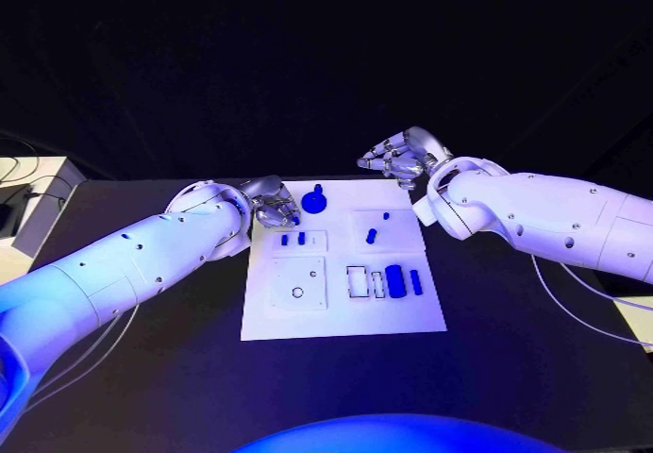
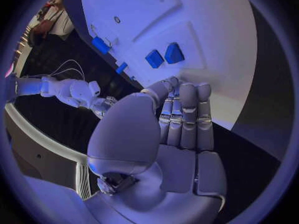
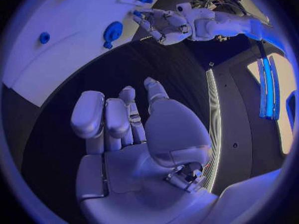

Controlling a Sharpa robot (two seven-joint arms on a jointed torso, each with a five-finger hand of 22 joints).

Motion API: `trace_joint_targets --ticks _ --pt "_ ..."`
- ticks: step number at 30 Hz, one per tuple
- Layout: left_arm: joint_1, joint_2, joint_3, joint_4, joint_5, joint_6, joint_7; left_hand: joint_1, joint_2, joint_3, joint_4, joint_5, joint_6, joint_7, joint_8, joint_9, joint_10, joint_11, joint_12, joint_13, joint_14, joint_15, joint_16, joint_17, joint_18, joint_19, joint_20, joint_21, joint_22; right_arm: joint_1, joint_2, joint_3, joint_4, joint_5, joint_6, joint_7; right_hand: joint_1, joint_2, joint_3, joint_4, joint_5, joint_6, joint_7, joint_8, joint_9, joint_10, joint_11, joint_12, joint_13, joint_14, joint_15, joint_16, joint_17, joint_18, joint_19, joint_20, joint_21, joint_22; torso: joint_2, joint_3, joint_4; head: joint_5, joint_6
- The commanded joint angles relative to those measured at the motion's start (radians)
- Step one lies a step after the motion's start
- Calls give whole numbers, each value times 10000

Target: Assemble the parts on the task board

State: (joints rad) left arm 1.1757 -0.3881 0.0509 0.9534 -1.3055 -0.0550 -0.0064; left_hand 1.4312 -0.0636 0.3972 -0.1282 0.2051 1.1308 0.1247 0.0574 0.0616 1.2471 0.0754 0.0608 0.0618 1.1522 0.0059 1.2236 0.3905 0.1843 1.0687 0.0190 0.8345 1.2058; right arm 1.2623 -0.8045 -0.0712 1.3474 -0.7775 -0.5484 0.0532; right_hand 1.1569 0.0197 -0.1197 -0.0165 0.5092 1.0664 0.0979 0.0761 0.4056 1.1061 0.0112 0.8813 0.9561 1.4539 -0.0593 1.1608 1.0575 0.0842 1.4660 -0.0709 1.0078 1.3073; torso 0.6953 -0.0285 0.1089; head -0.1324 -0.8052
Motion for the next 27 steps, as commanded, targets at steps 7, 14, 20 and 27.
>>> trace_joint_targets --ticks 7,14,20,27 --pt "-64 -65 -45 141 -186 186 -179 -27 -149 -50 -20 16 -639 -70 34 3 -128 -5 34 17 -178 -22 13 49 48 -28 -50 -91 -39 1 -19 6 2 -76 85 68 -25 84 19 -48 57 56 26 -13 9 -61 -56 7 3 -32 -45 -46 8 79 359 -63 6 1314 11 -1 -11 2 2" --pt "-65 -78 -43 176 -199 29 -205 1 -215 8 -11 15 -1483 -228 20 -14 -106 -20 35 18 -179 -34 18 47 40 8 -66 -110 -54 1 -10 6 -7 -72 90 67 -25 84 19 -48 57 56 26 -13 9 -61 -56 7 3 -32 -45 -46 8 79 359 -63 6 1314 8 2 -5 1 -11" --pt "-66 -95 -41 196 -202 -59 -243 24 -262 3 7 11 -2169 -342 -1 -36 -107 -17 34 17 -175 -32 4 38 35 27 -68 -133 -69 1 -9 6 -14 -69 71 67 -25 84 19 -48 57 56 26 -13 9 -61 -56 7 3 -32 -45 -46 8 79 359 -63 6 1314 6 -2 -5 1 -16" --pt "-66 -171 -37 170 -282 -159 -294 68 -303 -48 28 9 -2860 -430 -26 -60 -155 9 28 14 -203 -15 -30 31 31 30 -63 -165 -84 1 -27 6 -82 -70 1 85 7 77 33 -75 63 -67 84 -69 -34 -101 -27 -28 -18 -49 -28 -101 -42 91 345 -53 -67 1297 -1 -5 -3 14 14"
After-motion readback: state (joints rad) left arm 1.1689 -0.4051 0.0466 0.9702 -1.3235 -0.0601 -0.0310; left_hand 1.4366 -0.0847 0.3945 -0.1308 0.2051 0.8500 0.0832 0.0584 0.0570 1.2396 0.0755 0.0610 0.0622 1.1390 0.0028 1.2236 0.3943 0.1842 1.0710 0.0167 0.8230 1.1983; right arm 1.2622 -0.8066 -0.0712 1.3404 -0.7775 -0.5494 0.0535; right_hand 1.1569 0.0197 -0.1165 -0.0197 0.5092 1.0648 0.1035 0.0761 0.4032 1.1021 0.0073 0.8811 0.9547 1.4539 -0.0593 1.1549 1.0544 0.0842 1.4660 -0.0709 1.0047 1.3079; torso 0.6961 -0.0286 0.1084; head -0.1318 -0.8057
